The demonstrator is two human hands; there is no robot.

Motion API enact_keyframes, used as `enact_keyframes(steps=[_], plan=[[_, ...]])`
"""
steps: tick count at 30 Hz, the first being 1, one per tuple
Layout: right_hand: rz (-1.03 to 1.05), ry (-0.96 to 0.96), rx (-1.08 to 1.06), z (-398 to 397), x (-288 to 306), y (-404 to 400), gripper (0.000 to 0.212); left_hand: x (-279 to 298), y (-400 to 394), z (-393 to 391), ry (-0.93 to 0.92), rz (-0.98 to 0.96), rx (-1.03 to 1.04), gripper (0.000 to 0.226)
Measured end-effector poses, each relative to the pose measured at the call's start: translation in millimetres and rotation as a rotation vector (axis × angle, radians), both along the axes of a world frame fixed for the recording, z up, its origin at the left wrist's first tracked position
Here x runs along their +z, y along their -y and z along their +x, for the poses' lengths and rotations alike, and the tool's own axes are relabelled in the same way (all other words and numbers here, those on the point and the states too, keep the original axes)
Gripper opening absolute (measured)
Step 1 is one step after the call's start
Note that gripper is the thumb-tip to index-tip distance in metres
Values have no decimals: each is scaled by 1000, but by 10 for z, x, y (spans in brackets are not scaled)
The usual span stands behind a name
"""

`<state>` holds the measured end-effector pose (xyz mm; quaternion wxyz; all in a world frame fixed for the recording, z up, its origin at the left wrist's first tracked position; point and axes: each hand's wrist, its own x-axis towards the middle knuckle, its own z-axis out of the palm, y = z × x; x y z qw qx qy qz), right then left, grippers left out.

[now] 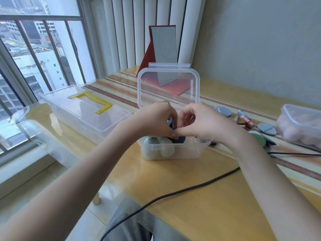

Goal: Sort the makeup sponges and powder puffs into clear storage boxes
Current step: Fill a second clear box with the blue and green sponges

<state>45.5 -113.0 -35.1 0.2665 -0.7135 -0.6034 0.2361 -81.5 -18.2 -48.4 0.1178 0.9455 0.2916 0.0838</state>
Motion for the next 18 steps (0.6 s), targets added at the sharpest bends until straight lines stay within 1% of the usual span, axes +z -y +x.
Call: enact_keyframes(steps=[2, 3, 6, 8, 11, 13, 15, 17, 18], plan=[[-28, 22, 72, -103, -26, 4, 19, 38, -18, 22, -25, -35, -8, 15], [-12, 37, 73, -147, -51, 6, 21, 61, -30, 33, -44, -50, -8, 15], [191, 121, 1, -236, -117, -13, 26, 122, -65, 51, -104, -86, 0, 23], [313, 124, 55, -278, -131, -14, 29, 152, -59, 43, -139, -92, -26, 30], [428, 141, 155, -282, -145, -23, 29, 173, -50, 29, -158, -93, -66, 31], [430, 5, 150, -227, -180, -44, 32, 184, -48, 21, -164, -97, -70, 22], [327, -194, 170, -156, -215, -70, 33, 185, -57, 5, -149, -87, -61, 4], [288, -313, 184, -79, -248, -89, 31, 167, -88, -35, -98, -93, -43, 17], [316, -346, 188, -45, -255, -97, 30, 162, -102, -61, -28, -108, -53, 17]])
